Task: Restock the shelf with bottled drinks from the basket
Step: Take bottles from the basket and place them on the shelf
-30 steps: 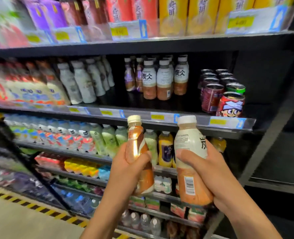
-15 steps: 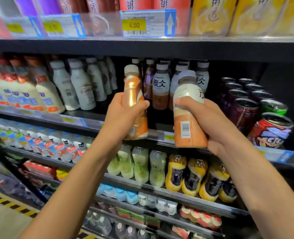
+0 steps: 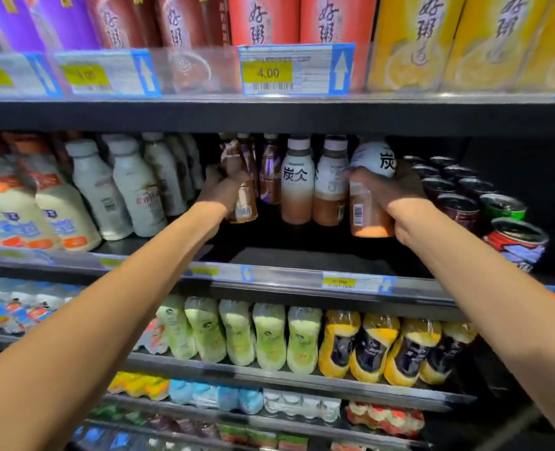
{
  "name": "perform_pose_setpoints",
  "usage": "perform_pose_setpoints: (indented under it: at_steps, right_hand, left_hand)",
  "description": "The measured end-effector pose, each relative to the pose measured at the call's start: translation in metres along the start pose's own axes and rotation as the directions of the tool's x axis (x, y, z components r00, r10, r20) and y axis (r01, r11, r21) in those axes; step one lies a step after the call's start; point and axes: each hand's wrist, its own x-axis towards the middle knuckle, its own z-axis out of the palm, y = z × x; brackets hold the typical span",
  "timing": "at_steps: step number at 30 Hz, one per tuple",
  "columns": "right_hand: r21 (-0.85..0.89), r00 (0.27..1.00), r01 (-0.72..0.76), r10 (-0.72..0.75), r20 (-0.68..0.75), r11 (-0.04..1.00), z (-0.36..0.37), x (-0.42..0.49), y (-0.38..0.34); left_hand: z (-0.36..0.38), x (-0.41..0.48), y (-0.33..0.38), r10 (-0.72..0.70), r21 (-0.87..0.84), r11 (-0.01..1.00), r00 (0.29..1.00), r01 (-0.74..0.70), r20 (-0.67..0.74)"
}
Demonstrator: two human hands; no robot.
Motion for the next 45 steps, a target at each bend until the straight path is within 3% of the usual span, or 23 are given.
perform_pose_setpoints:
  at_steps: [8,15,21,33,45]
  right_hand:
    - [-0.049,0.995,-0.019,0.013,-0.103,0.999,0.003,0.024,0.025]
    - [-0.127,0.998,0.013,-0.021,-0.062,0.992,0.000,0.045,0.041]
    - [-0.130,0.999,0.015,-0.008,0.054,0.991,0.000,0.055,0.045]
    - [-0.065,1.000,0.022,-0.021,0.023,0.998,-0.002,0.059,0.055]
    - [-0.083,1.000,0.011,-0.011,0.007,0.997,0.001,0.053,0.053]
  left_hand:
    - [0.023,0.031,-0.023,0.174,0.073,0.980,0.976,-0.184,0.131]
    - [0.027,0.062,-0.031,0.166,0.137,0.969,0.953,-0.206,0.255]
    - [0.027,0.066,-0.036,0.187,0.131,0.966,0.949,-0.225,0.253]
    - [0.040,0.067,-0.036,0.209,0.137,0.958,0.943,-0.250,0.260]
    - [0.045,0.056,-0.030,0.182,0.223,0.934,0.908,-0.280,0.378]
